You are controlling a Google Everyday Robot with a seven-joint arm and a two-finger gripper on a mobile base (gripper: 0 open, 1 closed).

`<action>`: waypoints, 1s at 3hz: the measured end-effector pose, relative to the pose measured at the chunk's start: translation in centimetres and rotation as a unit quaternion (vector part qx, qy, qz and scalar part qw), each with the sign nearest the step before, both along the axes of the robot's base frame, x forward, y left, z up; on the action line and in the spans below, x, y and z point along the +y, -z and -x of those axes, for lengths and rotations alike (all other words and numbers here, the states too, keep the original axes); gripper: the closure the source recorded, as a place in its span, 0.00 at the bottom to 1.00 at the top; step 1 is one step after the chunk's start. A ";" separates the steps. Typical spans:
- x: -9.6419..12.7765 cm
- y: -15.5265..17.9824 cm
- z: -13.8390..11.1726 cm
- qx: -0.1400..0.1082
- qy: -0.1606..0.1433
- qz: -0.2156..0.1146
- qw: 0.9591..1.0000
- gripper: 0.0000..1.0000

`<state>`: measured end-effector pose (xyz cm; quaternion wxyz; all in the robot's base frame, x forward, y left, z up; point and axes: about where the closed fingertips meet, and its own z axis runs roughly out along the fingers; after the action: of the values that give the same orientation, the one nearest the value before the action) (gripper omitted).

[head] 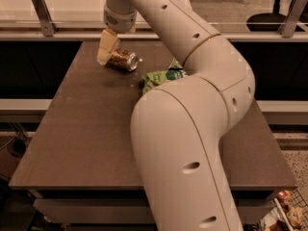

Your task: Pick orange can

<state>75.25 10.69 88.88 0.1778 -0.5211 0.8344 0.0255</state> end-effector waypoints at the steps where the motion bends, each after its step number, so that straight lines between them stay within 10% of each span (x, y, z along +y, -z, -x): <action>1: 0.0 0.8 -0.4 0.007 0.018 0.024 1.000 0.00; 3: 0.1 1.9 -1.1 0.014 0.042 0.066 0.997 0.00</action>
Offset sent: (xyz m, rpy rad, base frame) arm 0.0087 -0.0095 -0.0063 -0.1779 0.0544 -0.1120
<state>76.40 10.76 87.01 0.1317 -0.4962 0.8577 -0.0297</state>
